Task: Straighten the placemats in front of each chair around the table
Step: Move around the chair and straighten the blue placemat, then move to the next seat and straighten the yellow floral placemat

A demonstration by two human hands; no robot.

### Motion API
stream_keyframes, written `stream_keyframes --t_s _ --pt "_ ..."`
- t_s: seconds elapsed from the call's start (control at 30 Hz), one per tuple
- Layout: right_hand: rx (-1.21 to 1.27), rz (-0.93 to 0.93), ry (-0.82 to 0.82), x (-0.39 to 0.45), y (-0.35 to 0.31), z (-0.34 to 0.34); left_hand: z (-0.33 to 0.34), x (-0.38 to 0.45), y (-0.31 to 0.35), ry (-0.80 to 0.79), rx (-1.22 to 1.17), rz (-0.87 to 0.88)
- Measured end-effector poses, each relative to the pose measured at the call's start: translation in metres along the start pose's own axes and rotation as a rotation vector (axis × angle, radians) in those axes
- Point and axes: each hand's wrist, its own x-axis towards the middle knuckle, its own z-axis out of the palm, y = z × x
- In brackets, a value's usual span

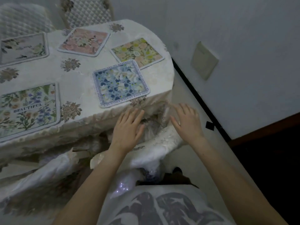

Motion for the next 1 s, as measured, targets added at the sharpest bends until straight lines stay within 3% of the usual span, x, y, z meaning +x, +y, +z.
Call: stream_keyframes --t_s 0.2,0.43,0.67,0.8,1.0 --pt "0.04 0.059 0.059 -0.012 0.055 -0.014 0.008 0.032 0.072 0.012 -0.049 0.064" --pt "0.071 0.102 0.096 -0.002 0.177 -0.044 0.029 0.109 0.185 0.028 -0.076 0.115" --pt "0.113 0.121 0.004 0.019 0.287 -0.066 0.057 0.182 0.284 -0.022 -0.084 0.082" --pt "0.108 0.068 -0.076 0.042 0.321 -0.058 0.07 0.207 0.306 -0.06 -0.052 0.05" --pt "0.129 -0.016 -0.06 0.125 0.359 -0.053 0.072 0.27 0.3 -0.028 -0.036 -0.049"
